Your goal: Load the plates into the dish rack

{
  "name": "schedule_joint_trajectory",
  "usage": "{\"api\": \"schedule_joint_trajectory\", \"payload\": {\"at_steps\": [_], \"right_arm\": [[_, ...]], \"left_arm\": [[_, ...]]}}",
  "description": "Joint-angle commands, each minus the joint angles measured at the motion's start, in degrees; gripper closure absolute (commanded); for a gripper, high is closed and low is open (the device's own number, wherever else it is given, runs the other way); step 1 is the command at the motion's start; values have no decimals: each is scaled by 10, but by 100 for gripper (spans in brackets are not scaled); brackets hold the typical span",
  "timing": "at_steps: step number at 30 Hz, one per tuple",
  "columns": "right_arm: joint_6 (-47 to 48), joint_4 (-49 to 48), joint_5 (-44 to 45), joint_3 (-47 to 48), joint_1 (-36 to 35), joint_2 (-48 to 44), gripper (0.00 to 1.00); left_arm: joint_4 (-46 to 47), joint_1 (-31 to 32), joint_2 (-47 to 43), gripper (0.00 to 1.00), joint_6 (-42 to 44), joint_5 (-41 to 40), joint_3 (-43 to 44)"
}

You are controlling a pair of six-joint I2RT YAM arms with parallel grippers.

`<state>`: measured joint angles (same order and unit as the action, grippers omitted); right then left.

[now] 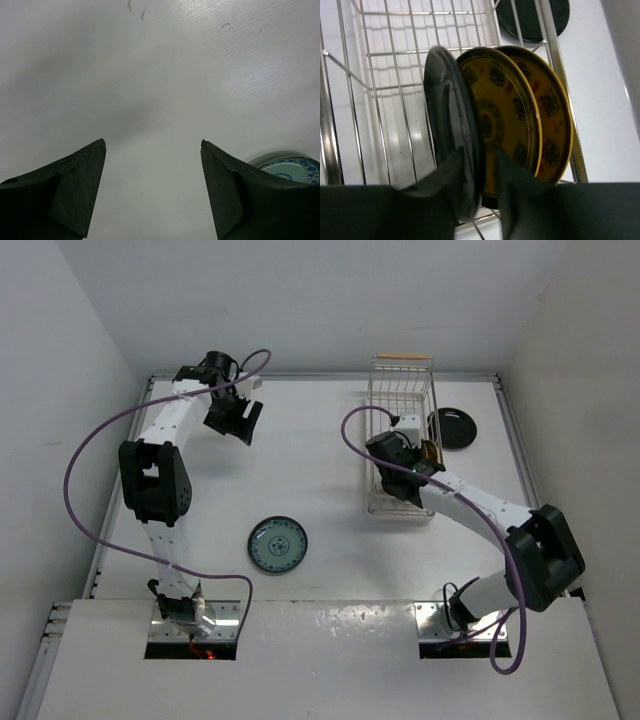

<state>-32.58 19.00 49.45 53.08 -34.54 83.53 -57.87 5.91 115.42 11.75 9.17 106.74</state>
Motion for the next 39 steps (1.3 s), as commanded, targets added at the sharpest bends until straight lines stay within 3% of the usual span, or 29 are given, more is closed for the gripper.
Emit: {"api": "schedule_joint_trajectory", "payload": {"at_steps": [1,2,7,10,13,14,17,21,23,27,31,39], "right_arm": [[22,-13,-36,12,11,-15,67],[52,-18,-38,15,12,-17,56],[114,-8,-62,77,28,-59,33],[132,10,-103,111,55,-82,24],[109,59,-236,173,135,-87,18],[72,87,-306,191,217,-67,18],[31,122,-415,221,327,-24,20],[-30,22,-446,152,398,-22,21],[-60,-24,-458,147,432,7,23],[-87,-17,-473,175,460,44,27],[-65,-41,-468,151,445,41,27],[-14,-48,-433,114,424,-19,27]], "left_arm": [[4,-2,-1,19,-1,-3,-2],[4,-2,-1,19,-1,-3,-2],[4,-2,-1,19,-1,-8,-2],[4,-2,-1,19,5,-8,-2],[4,-2,4,19,5,-15,-2],[4,-2,4,19,5,-15,4],[4,-2,9,19,5,-20,11],[4,-2,4,19,28,-20,3],[-15,4,-1,21,77,45,-20],[-72,44,-6,22,230,74,-92],[-1,78,-21,21,249,43,-260],[-72,78,-4,20,327,185,-275]]}}
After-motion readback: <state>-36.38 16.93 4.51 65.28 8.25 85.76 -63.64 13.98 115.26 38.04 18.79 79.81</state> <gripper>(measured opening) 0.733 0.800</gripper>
